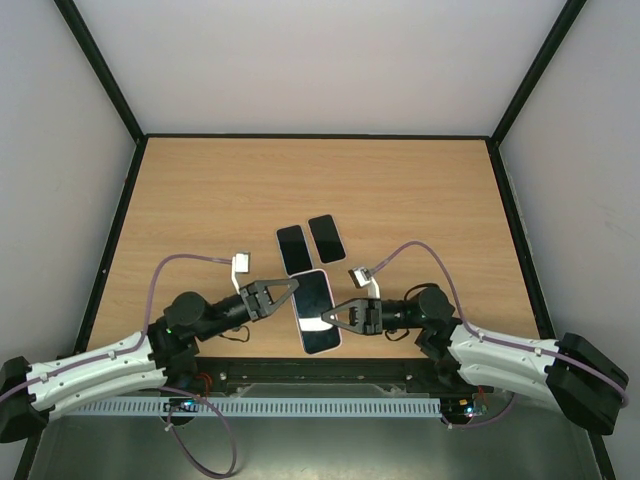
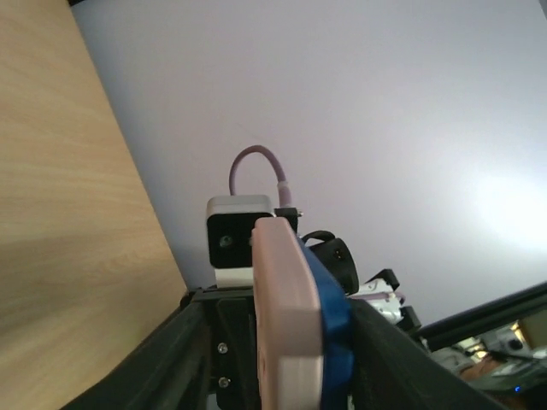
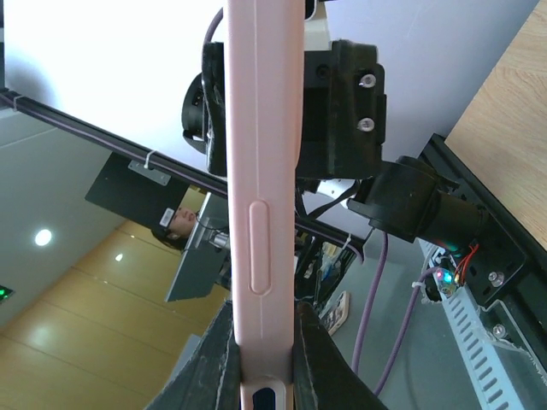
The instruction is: Put the phone into the phone case
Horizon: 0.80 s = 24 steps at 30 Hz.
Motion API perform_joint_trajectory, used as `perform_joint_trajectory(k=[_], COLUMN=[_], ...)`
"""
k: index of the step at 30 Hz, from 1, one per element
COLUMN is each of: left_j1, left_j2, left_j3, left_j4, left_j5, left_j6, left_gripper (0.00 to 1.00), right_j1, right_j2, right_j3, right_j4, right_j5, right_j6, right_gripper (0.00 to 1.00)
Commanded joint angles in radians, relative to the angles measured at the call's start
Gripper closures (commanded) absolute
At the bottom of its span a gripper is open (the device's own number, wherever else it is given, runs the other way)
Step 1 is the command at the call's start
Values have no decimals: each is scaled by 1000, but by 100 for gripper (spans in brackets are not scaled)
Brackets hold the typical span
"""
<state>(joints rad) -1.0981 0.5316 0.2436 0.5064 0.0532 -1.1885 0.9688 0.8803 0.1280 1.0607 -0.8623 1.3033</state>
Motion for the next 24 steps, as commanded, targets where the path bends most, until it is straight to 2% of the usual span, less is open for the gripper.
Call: perform_joint_trajectory(k=[1, 5, 10, 16, 18, 21, 23, 24], left_j1=[6, 8, 13, 17, 19, 19, 19, 19], left_j2=[1, 8, 8, -3, -9, -25, -36, -40], left_j3=[-17, -16, -6, 1, 10, 19, 24, 24], left_j4=[98, 100, 28, -24, -51, -101, -130, -139], left_j5=[13, 9, -22, -33, -36, -45, -42, -37], left_j6=[-16, -25, -45, -51, -46, -49, -49, -47], left_gripper=[62, 75, 97, 98, 91, 70, 51, 46], right_j1=[7, 7, 7, 8, 8, 7, 7, 7], right_j2=[-29, -29, -33, -35, -34, -48, -63, -72], right_j3=[-10, -17, -13, -4, -5, -3, 0, 8], right_j4=[108, 107, 91, 39, 40, 38, 20, -2], right_j5=[-8, -7, -1, 15, 20, 52, 85, 107], right_j6=[-1, -3, -9, -34, -33, -23, -21, -27], right_gripper=[96, 96, 96, 93, 93, 94, 94, 94])
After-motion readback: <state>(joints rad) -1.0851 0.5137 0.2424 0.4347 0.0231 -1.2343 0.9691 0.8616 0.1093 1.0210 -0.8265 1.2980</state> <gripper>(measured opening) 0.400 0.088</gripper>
